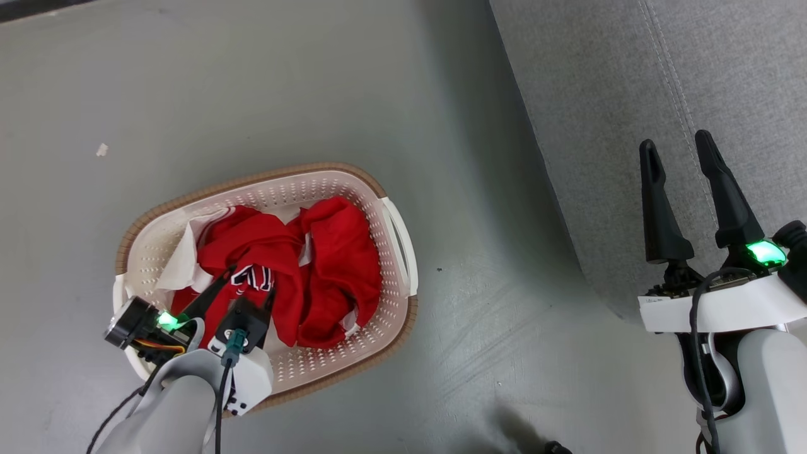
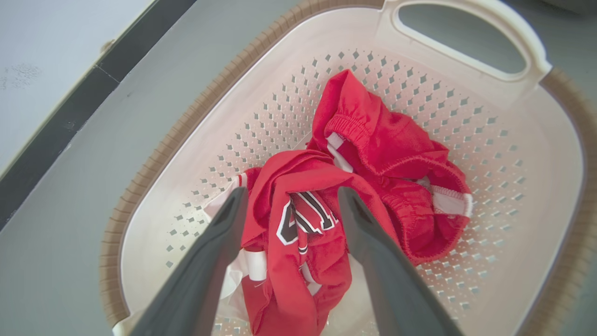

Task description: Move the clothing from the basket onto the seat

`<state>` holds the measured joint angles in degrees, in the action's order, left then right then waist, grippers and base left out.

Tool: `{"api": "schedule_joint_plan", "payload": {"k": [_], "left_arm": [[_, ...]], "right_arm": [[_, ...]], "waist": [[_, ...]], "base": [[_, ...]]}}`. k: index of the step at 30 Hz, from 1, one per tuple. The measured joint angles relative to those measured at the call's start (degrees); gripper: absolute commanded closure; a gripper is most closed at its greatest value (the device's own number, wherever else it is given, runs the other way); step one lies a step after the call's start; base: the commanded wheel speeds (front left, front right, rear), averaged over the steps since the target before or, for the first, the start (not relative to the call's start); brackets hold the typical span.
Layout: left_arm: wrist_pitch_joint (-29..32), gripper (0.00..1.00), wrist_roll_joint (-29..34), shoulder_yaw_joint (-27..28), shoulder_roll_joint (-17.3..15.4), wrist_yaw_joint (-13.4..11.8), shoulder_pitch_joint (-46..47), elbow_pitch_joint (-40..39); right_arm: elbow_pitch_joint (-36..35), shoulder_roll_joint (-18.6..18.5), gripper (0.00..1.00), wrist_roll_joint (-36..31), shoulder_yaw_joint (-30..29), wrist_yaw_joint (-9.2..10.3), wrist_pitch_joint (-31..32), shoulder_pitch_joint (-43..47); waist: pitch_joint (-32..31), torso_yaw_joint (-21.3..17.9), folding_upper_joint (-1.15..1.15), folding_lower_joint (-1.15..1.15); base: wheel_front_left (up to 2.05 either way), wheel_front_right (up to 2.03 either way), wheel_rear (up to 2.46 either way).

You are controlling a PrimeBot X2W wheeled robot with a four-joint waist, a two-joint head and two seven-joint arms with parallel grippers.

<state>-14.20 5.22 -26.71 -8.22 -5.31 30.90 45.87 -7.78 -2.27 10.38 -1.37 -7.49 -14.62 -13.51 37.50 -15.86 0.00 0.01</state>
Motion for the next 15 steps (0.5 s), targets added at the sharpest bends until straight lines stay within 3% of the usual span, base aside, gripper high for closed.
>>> {"api": "schedule_joint_plan", "payload": {"k": [15], "left_arm": [[0.0, 0.0, 1.0, 0.3, -1.4, -0.6, 3.8, 3.6]], "right_arm": [[-0.3, 0.0, 0.0, 1.7, 0.9, 0.0, 0.0, -2.5]], "waist": [[5.2, -3.1, 0.0, 0.0]], "base": [[0.0, 0.0, 0.0]]}}
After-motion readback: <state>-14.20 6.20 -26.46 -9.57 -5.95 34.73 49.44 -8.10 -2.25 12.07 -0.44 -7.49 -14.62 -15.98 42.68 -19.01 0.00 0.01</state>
